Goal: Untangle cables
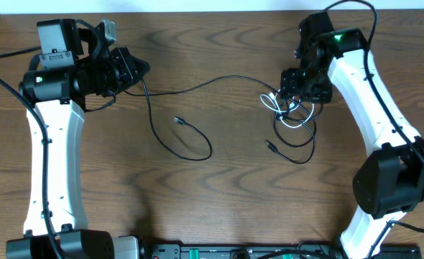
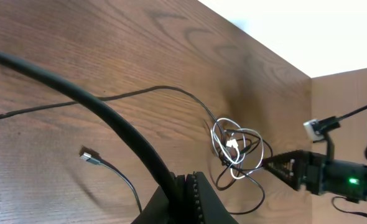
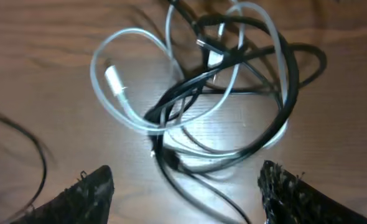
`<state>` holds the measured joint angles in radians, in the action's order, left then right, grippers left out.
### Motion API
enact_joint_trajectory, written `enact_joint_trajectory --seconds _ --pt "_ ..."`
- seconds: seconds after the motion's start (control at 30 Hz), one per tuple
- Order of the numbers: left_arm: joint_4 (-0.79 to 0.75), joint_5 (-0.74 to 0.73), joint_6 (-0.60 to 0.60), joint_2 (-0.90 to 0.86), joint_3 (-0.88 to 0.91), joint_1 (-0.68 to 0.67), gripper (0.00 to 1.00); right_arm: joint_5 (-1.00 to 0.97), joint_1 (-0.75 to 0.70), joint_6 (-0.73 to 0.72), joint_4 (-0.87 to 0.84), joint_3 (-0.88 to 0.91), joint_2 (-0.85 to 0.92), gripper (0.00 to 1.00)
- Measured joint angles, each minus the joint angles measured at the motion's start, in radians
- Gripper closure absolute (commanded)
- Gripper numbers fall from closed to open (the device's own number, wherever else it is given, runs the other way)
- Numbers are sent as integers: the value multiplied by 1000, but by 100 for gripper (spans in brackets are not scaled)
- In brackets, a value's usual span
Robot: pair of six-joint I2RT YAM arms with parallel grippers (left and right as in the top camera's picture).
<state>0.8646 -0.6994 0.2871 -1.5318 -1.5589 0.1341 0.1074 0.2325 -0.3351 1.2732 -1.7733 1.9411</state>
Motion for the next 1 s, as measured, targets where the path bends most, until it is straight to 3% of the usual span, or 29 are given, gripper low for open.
enact_joint_trajectory --seconds 0.37,0.5,0.63,0.67,0.7,0.77,0.8,1.0 --pt "0 4 0 0 0 0 93 -18 0 -97 -275 307 0 32" --pt "0 4 0 0 0 0 92 -19 0 -121 -453 409 0 33" --pt "0 4 0 0 0 0 93 -19 0 -134 -579 467 0 47" --pt "0 4 0 0 0 0 92 -19 0 -132 -585 468 0 60" --pt "0 6 0 0 0 0 93 -19 0 -136 -587 468 0 66" --pt "0 6 0 0 0 0 93 -19 -2 -124 -554 468 0 93" --pt "0 7 0 0 0 0 93 -19 -3 -126 -535 467 0 99" --pt "-8 7 0 0 0 0 92 -23 -121 -50 -293 424 0 99"
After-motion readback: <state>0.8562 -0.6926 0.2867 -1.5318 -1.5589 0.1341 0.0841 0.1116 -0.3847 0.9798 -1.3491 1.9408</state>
